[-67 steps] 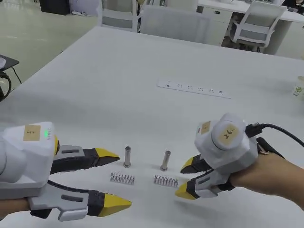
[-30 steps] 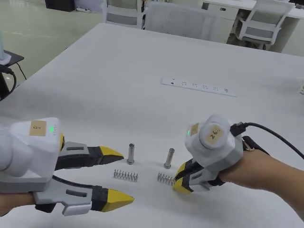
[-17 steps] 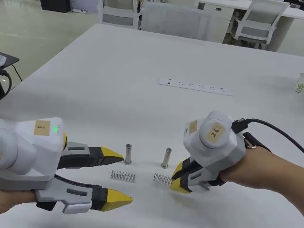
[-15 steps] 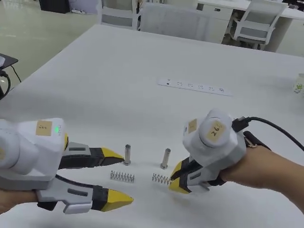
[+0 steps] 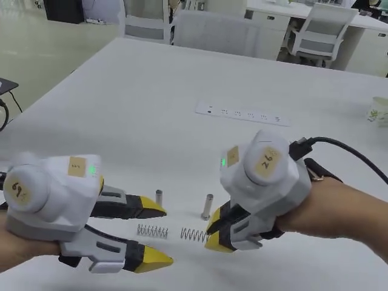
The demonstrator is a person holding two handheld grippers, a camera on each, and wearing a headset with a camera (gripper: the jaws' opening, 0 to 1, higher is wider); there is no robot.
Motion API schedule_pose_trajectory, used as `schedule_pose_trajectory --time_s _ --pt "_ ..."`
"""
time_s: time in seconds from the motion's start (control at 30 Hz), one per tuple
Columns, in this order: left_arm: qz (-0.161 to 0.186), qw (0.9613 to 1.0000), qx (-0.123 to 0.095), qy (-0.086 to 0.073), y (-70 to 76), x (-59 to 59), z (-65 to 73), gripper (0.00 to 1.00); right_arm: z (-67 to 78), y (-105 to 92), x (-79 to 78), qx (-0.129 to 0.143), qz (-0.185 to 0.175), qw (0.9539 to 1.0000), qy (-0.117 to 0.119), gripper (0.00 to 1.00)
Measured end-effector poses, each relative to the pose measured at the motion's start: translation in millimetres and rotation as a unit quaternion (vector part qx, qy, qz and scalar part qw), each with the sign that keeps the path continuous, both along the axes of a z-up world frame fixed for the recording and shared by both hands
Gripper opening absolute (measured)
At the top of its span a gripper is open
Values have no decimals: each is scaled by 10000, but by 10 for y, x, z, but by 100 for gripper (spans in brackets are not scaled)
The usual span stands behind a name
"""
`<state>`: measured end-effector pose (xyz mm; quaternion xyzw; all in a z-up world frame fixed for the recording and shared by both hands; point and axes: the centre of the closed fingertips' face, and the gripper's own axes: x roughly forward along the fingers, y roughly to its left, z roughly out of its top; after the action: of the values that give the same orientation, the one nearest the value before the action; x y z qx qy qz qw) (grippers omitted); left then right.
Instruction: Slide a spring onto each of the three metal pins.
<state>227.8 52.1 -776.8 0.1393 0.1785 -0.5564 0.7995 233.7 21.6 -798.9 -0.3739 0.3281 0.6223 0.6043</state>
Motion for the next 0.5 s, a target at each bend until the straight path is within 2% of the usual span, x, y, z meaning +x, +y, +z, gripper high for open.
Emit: schedule_pose_trajectory --time_s 0.17,0.5 --pt "-136 9999 79 -16 -51 -11 -22 34 36 40 -48 -43 94 9999 -9 8" --pt "-363 9991 194 -130 -129 -41 -65 22 35 69 -123 -170 222 9996 13 8"
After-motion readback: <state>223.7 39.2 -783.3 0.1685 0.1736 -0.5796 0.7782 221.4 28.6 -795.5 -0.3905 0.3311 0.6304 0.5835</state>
